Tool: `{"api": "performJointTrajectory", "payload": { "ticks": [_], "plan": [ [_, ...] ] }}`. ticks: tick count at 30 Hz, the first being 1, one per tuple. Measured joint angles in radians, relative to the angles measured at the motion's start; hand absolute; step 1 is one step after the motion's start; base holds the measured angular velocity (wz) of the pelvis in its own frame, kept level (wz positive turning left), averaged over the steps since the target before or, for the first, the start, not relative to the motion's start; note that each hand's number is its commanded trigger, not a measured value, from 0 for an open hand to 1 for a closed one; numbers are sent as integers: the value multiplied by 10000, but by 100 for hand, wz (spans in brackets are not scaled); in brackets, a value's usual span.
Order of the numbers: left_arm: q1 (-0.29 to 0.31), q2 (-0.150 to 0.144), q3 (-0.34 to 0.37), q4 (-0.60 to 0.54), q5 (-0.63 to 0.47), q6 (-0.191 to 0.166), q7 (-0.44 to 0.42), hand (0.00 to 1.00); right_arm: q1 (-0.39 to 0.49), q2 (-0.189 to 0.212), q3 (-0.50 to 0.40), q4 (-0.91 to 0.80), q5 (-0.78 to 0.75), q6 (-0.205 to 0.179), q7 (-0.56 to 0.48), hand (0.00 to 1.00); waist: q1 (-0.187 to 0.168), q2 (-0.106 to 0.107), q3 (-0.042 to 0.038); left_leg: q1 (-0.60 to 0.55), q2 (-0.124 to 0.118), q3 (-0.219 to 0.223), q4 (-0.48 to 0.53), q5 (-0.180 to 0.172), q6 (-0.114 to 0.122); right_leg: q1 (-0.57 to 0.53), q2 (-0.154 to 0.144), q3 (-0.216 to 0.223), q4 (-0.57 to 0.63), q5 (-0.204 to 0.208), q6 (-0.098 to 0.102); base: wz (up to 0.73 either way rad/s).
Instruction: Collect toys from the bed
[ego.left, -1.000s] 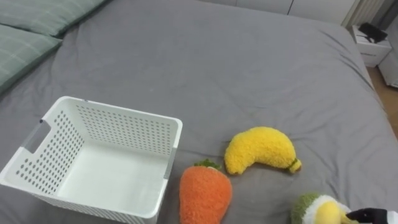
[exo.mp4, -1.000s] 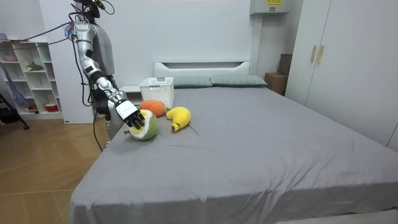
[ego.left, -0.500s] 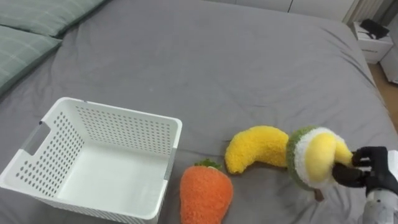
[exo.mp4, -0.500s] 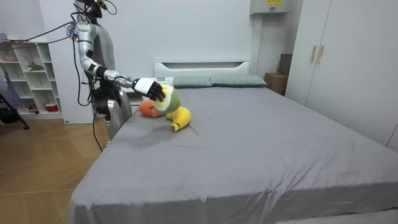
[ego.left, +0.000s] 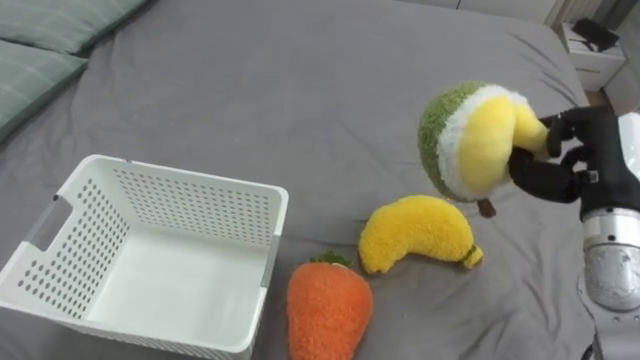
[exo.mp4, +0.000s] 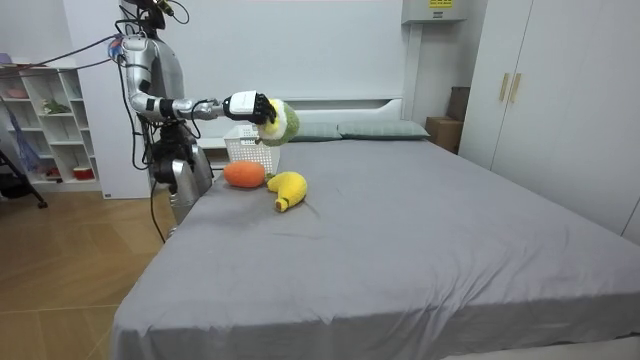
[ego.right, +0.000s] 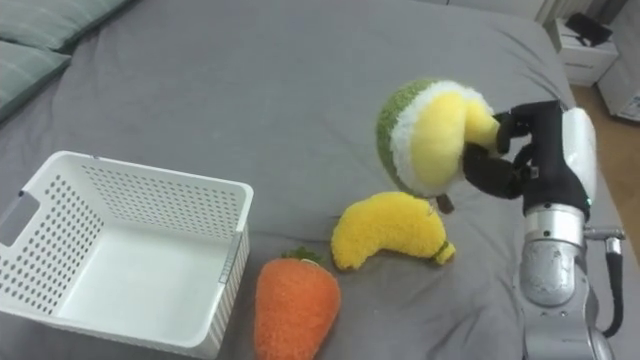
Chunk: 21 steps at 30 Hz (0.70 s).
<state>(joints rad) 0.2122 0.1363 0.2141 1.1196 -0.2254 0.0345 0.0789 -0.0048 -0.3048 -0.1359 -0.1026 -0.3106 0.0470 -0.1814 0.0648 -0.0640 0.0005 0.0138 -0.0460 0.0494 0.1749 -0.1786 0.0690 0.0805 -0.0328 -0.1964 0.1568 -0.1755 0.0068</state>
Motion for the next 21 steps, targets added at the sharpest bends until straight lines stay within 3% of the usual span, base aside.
{"api": "performJointTrajectory", "payload": {
  "ticks": [5,7,11,18,21],
  "plan": [
    [7,-33,-15,63,21,-1,5,0,-635,-17,512,-670,-128,198,258,100,29,-77,-12,-13,-7,-20,0,5,-1,33,4,-98,-26,2,0,3],
    [-31,-21,-33,106,16,5,5,0,-899,-25,894,-681,-13,252,341,100,206,-163,-19,-12,-8,-26,-4,7,1,27,5,-96,-23,3,2,0],
    [-28,30,-267,113,20,38,8,0,-1358,-12,1673,-786,6,613,673,100,299,-294,-40,-68,-38,-178,0,35,4,31,-15,-269,-22,4,2,10],
    [-108,15,-347,95,74,106,3,0,-2359,22,2640,-1537,-314,1207,1578,100,816,-431,-15,-274,-85,-472,122,65,2,7,-49,-673,-45,17,19,13],
    [-202,11,-456,214,138,110,4,0,-2782,265,3161,-1766,-630,1285,1949,100,997,-441,-1,-340,-154,-685,123,129,8,11,-94,-897,-57,18,20,20]
  ]
}}
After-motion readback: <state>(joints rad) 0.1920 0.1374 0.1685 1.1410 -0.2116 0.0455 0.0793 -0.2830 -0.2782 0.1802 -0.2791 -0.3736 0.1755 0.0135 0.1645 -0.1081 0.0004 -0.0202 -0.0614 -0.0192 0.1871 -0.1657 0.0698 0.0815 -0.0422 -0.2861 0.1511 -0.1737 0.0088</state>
